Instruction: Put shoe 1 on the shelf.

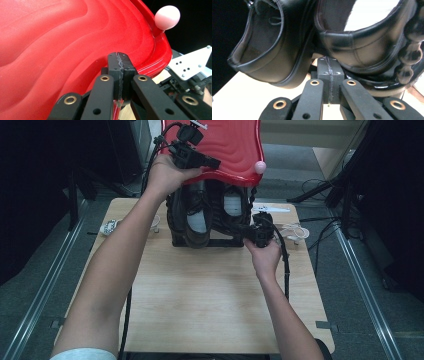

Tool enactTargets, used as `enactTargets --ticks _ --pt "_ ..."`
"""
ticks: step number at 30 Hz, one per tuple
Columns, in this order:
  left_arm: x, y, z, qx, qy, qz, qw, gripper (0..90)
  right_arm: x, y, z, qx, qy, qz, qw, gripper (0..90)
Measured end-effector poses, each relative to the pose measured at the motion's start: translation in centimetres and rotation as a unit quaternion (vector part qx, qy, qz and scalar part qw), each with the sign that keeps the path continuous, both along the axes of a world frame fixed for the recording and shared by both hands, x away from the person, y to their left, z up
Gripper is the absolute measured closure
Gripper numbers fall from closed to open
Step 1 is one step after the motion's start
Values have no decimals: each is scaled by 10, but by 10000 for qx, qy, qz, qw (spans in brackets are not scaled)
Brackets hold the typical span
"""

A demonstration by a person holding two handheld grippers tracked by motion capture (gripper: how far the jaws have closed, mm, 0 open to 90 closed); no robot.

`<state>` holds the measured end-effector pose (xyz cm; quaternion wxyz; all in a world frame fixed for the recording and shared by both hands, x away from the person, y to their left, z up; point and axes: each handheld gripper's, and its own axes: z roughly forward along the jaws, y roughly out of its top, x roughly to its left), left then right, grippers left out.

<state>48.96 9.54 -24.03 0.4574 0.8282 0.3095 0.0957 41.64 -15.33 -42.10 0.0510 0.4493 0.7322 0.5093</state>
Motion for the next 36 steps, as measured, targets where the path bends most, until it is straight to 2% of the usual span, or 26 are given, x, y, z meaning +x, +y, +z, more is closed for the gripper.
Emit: enactTargets --ticks 2,6,19,22,29,36 --pt "0 0 0 23 -7 -13 10000 900 -5 0 3 -48 -54 57 10000 900" --pt "1 0 0 -1 36 -21 10000 900 -15 6 6 31 -103 185 9998 900" --pt "1 1 0 -18 -2 -22 10000 900 -39 36 1 -138 -99 618 9979 900" --pt "1 2 -1 -63 21 -4 10000 900 -43 44 -2 -74 -48 727 9973 900" --pt "2 2 0 -28 39 -38 10000 900 -51 66 -10 -154 35 994 9949 900" --pt "2 2 -1 -49 21 -29 10000 900 -47 79 -9 -151 3 1043 9944 900"
